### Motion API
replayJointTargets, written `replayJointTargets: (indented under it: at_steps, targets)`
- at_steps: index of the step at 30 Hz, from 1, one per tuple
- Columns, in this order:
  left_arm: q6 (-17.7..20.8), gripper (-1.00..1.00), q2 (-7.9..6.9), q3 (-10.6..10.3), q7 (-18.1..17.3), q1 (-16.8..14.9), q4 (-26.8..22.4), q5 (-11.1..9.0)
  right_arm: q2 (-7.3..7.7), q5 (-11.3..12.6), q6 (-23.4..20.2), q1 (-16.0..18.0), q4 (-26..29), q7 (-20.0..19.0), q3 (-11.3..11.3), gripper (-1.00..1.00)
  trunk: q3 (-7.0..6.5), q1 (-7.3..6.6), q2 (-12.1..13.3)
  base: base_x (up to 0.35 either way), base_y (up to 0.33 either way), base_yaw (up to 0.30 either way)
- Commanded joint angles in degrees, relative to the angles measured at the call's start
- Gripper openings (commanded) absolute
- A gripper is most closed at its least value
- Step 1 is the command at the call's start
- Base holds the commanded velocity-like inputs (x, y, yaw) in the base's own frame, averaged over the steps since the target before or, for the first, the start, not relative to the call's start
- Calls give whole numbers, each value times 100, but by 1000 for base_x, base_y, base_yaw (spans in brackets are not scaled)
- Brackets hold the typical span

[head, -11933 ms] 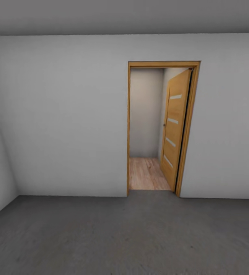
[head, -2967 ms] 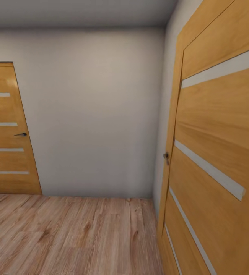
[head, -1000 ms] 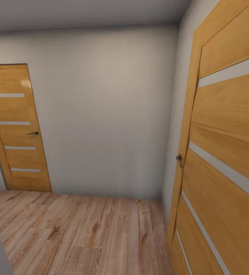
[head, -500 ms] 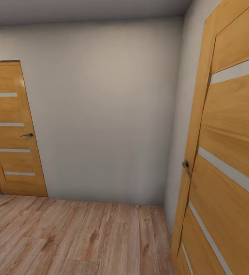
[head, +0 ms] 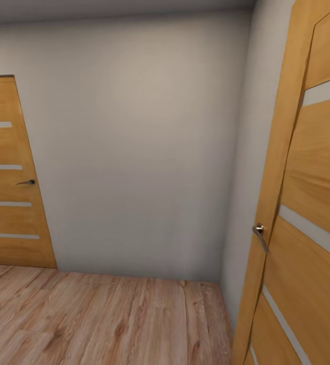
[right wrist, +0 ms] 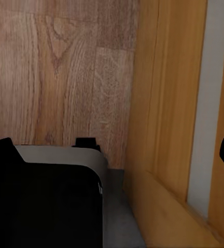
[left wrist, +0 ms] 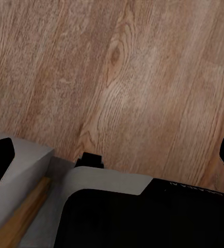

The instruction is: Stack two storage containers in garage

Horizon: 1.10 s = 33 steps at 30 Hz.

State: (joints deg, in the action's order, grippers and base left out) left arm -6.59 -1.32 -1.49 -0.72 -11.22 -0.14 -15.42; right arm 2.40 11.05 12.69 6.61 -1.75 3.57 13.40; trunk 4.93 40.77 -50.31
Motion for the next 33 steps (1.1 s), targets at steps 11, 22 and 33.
replayJointTargets:
  at_steps: [11,22,33]
  targets:
    - [-8,100,0,-18,-8,-5,6,-40,-3,48,40,8,-18,3,49,100,9,4,-6,319,0,0]
    - [-9,100,0,-18,-8,-6,6,-40,-2,52,41,8,-18,3,49,100,9,4,-6,319,0,0]
    - [-9,100,0,-18,-8,-7,6,-40,-2,54,48,11,-18,3,49,100,9,4,-6,319,0,0]
